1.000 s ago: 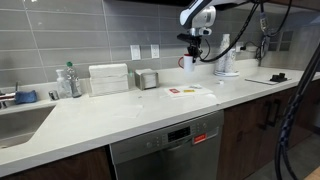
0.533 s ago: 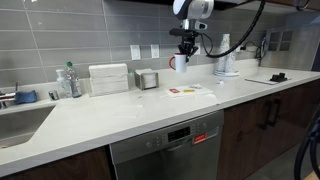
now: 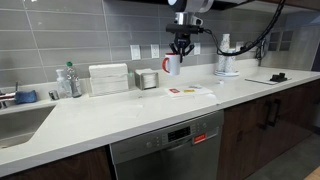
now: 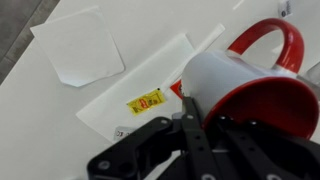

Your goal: Move the cup to the left

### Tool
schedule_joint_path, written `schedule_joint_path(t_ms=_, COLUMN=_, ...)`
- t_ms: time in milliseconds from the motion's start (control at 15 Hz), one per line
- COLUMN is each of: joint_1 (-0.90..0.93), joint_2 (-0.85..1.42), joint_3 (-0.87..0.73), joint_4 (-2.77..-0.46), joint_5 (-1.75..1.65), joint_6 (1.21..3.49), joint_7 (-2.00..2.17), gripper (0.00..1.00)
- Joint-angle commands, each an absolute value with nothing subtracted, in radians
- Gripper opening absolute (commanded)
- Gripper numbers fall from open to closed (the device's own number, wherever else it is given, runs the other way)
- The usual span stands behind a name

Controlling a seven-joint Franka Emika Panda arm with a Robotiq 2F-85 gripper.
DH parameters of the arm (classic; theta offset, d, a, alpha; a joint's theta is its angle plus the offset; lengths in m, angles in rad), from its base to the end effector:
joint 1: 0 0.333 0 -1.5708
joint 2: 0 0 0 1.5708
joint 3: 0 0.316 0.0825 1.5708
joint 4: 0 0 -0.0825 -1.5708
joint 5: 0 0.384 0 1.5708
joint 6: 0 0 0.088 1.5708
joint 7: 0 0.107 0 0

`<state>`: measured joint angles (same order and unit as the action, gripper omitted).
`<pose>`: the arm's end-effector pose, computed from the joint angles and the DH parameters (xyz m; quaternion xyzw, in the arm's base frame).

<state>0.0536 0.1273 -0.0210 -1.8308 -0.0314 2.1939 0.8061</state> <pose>0.6189 0.0196 0.4839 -0.9225 0.3672 -0.1136 0.0341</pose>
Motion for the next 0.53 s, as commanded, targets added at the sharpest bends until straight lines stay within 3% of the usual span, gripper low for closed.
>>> schedule_joint_path(t_ms=0, joint_1=0.052, joint_2=0.116, joint_3=-0.013, joint_4=-1.842, joint_5=-0.031, joint_6=2.195, joint_7=0.794, gripper=0.1)
schedule_joint_path(t_ms=467, joint_1=0.05, joint_2=0.105, joint_3=-0.011, joint_4=-1.86, joint_5=-0.031, joint_6=2.203, joint_7=0.777, gripper=0.1)
